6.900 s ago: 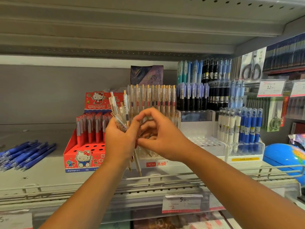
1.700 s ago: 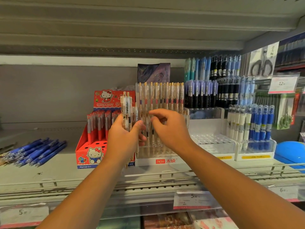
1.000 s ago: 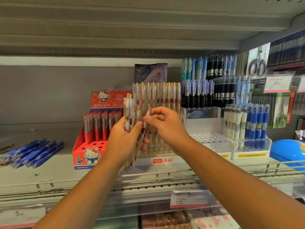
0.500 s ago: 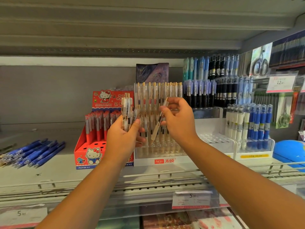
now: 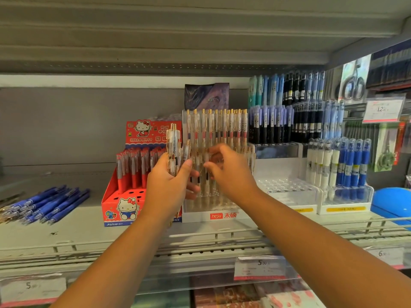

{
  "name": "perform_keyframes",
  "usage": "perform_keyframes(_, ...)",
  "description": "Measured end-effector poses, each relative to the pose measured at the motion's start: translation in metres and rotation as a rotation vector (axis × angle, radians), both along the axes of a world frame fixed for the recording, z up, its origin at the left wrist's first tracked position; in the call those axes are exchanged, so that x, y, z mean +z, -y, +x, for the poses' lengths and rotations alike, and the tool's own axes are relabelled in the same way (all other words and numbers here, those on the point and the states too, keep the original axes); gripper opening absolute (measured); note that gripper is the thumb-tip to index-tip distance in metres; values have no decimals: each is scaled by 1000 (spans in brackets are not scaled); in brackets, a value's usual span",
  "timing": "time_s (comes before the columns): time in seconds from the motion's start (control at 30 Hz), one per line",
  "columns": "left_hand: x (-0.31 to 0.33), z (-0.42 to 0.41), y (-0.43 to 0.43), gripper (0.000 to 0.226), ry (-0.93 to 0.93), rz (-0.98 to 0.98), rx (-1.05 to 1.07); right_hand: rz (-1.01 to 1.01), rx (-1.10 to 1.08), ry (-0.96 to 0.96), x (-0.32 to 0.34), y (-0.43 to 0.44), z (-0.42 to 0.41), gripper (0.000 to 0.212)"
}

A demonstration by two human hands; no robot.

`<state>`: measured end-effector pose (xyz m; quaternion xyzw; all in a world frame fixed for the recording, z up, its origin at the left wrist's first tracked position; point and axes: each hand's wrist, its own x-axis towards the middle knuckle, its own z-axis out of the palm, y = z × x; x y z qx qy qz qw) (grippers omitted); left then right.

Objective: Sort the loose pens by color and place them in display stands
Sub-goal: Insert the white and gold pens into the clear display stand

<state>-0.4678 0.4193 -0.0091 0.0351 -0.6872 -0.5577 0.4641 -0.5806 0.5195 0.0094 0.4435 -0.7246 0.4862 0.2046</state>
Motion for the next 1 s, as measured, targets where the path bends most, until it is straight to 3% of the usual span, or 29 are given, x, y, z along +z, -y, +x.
perform_keyframes(0.23,1,0,0,7,-4,7,28,88,-36,-1,-1,-1,0,28)
perform_keyframes(0.4,1,0,-1,6,1,19,23,139,-121,-126,-4,-5,4,32)
perform_keyframes(0.57,3,4,-4,7,27,39,2,59,-114,-126,0,-10,15,40)
perform_keyframes(0.67,4,7,-7,8,37,9,-21,11,64,-29,0,-12,24,36)
perform_keyframes(0.8,5,12,-11,12,39,-49,-31,-59,318,285,-2,-9,37,29)
perform_keyframes(1.0,5,12,-12,12,68,-9,-83,-166,426,429,0,-12,37,13)
